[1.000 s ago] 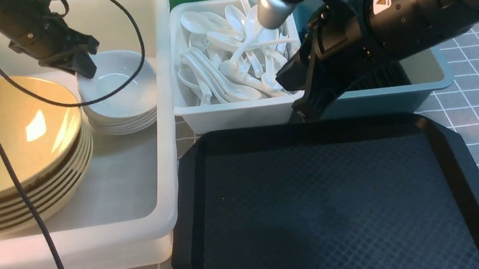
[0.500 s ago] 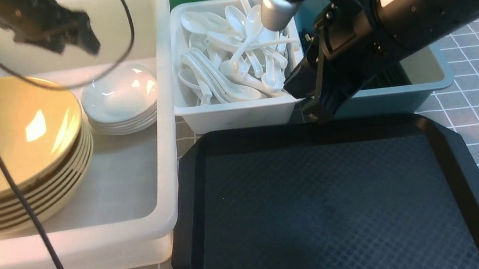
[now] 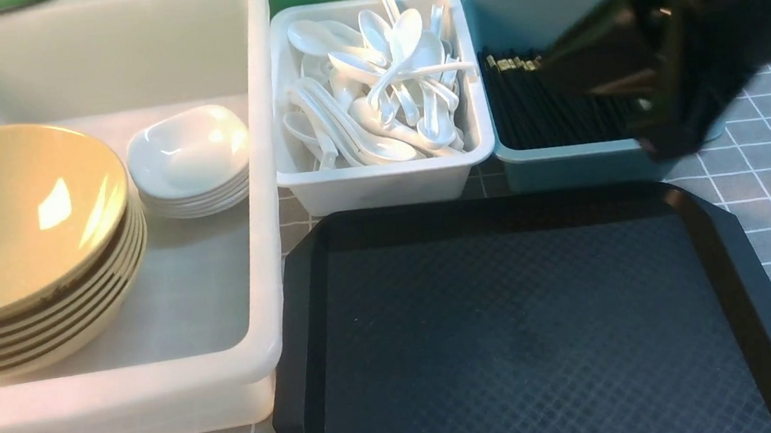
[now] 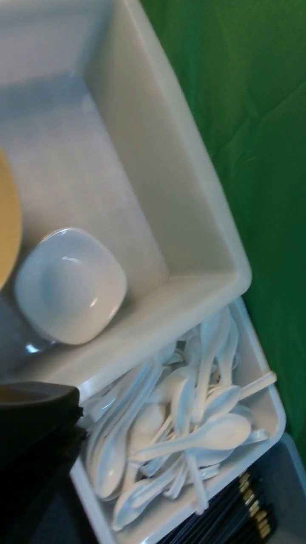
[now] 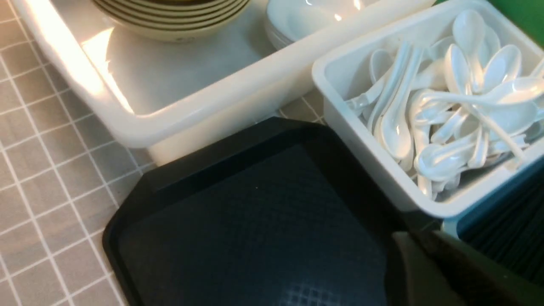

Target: On grey table put chopsticks spoon bowls plates into blue grey white boxes.

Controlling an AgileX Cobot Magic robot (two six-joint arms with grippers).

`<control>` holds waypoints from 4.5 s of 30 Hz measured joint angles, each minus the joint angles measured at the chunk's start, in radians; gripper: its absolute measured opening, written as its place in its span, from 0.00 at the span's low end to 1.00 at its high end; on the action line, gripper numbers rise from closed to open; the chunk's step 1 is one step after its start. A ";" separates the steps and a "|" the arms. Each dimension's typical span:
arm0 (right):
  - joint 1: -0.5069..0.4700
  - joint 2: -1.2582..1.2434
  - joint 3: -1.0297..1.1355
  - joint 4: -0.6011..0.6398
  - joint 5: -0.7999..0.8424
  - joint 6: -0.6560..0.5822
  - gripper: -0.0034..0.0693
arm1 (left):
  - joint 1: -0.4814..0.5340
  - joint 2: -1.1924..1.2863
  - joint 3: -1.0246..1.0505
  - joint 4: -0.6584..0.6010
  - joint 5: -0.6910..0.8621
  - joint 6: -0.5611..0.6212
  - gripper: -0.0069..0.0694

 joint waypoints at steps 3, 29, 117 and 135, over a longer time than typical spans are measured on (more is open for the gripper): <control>-0.002 -0.060 0.054 0.000 -0.037 0.001 0.15 | 0.000 -0.148 0.211 0.024 -0.001 -0.011 0.08; -0.002 -0.675 0.607 0.070 -0.383 0.003 0.15 | 0.002 -1.218 1.408 0.173 -0.491 -0.182 0.08; -0.642 -1.213 1.361 -0.287 -0.565 0.613 0.09 | 0.002 -1.238 1.418 0.199 -0.483 -0.187 0.08; -0.642 -1.213 1.361 -0.287 -0.565 0.613 0.09 | 0.044 -1.494 1.850 0.190 -0.940 -0.336 0.08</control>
